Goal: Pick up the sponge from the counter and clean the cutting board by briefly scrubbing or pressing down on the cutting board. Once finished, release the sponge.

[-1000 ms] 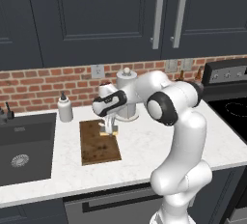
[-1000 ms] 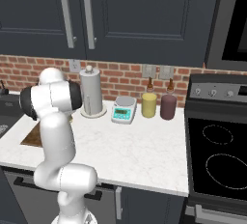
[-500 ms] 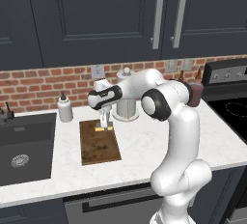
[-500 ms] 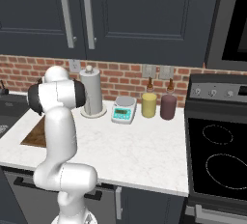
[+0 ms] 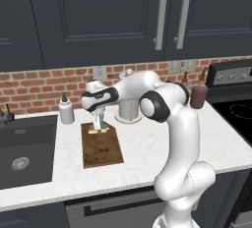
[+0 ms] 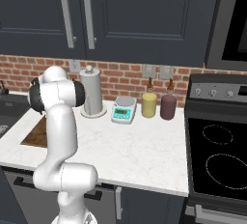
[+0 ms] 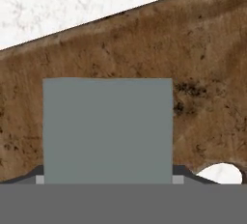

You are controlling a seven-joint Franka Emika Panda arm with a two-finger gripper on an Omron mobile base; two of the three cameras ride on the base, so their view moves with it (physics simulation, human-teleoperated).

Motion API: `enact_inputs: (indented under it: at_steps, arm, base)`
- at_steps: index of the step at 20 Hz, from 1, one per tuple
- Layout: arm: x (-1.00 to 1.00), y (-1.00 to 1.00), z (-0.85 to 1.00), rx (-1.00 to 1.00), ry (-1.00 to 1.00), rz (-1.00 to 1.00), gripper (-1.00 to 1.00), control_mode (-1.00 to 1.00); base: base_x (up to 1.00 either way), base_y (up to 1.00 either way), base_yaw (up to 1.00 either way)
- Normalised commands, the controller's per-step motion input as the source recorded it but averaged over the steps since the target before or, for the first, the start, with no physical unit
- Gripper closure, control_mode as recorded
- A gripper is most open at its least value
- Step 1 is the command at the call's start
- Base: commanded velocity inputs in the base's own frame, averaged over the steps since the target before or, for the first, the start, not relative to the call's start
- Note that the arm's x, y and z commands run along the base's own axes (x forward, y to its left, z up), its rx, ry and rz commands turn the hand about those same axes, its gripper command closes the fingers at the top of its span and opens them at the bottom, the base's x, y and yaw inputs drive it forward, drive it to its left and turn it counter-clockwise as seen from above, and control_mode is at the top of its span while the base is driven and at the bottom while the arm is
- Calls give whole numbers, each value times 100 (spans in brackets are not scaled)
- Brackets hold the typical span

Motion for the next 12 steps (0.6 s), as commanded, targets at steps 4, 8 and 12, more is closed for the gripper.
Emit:
enact_inputs:
  at_steps: [4, 8, 12]
  arm:
    - [0, 9, -5, 0, 0, 0, 100, -100]
    - [-4, 6, -12, 0, 0, 0, 100, -100]
    - [-37, 0, -22, -3, 0, 7, 100, -100]
  base:
    - [0, 0, 0]
    - [0, 0, 0]
    - [0, 0, 0]
